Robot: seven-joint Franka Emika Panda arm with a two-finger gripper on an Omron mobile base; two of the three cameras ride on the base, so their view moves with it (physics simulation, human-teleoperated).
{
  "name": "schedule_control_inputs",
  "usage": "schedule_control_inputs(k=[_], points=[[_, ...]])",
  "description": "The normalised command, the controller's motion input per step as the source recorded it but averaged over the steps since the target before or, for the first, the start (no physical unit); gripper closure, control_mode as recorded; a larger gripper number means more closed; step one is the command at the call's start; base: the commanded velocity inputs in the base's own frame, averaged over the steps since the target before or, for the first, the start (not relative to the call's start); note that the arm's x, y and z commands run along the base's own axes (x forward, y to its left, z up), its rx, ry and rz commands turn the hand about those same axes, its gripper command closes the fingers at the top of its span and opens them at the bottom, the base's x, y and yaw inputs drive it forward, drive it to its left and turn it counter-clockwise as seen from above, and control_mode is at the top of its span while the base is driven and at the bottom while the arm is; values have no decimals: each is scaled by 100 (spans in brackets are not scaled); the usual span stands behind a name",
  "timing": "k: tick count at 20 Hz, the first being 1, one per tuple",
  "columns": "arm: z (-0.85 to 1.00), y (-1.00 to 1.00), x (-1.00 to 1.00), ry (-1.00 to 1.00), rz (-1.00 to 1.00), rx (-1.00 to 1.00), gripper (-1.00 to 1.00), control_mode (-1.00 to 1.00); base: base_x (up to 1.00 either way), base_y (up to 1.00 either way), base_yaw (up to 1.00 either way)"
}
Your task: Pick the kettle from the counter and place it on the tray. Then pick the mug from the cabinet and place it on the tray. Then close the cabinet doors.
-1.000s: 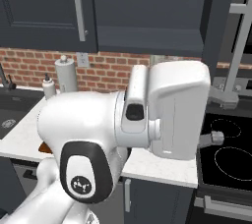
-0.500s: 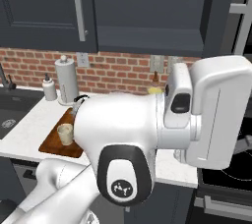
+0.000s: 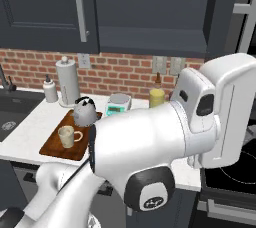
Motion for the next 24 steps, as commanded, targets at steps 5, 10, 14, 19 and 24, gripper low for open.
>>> schedule_control_inputs(k=[5,10,14,19,24], points=[[0,-2,36,1,32,0,-100,-100,0,0,0],[1,-1,51,6,29,0,-100,-100,0,0,0],[0,0,55,14,25,0,-100,-100,0,0,0],[0,4,56,14,19,0,-100,-100,0,0,0],[0,21,53,15,15,-1,-100,-100,0,0,0]])
